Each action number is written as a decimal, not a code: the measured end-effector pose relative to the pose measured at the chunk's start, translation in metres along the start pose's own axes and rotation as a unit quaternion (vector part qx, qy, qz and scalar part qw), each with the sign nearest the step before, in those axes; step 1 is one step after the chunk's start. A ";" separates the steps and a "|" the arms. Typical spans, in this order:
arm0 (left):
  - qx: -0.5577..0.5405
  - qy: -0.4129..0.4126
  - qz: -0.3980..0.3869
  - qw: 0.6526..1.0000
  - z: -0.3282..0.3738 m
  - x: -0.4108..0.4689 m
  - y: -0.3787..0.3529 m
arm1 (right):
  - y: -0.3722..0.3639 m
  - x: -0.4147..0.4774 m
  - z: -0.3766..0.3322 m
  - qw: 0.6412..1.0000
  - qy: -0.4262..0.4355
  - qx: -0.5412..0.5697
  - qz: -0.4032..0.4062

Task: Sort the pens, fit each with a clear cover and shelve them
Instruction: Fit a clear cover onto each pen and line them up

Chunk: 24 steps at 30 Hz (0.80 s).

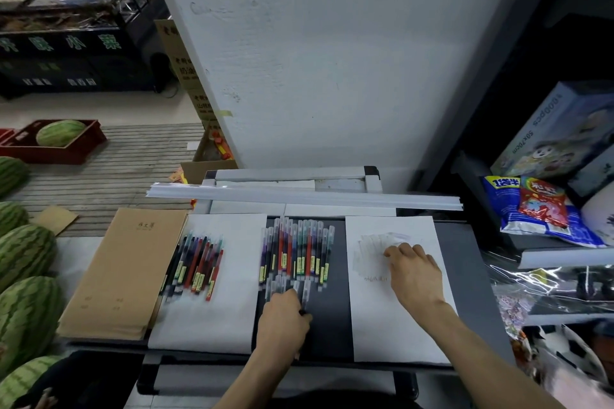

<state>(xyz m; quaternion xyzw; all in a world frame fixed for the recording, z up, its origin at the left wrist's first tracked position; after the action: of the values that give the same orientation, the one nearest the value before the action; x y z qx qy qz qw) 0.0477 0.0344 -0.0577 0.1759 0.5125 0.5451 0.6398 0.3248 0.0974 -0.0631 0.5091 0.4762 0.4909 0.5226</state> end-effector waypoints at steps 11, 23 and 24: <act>-0.027 -0.028 0.013 0.999 0.004 0.001 0.013 | 0.023 -0.001 -0.004 0.999 -0.008 0.015 0.039; -0.026 0.044 0.194 0.980 -0.104 0.050 0.104 | 0.054 -0.036 -0.037 0.903 -0.024 0.425 -0.062; -0.017 0.056 0.190 0.980 -0.112 0.053 0.102 | 0.055 -0.039 -0.041 0.892 -0.029 0.444 -0.076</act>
<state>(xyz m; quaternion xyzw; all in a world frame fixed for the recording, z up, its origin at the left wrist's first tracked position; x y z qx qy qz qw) -0.1068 0.0786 -0.0483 0.2288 0.4953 0.6743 0.4976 0.2802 0.0608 -0.0097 0.6645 0.6664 0.1724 0.2909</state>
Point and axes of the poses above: each hand's wrist, its own x-axis towards the middle knuckle, its own y-axis out of the back of the hand, z = x × y, the point moved 7 cm from there along x, towards the middle knuckle, and after that the axes turned 6 degrees about -x, right-handed, at the moved point
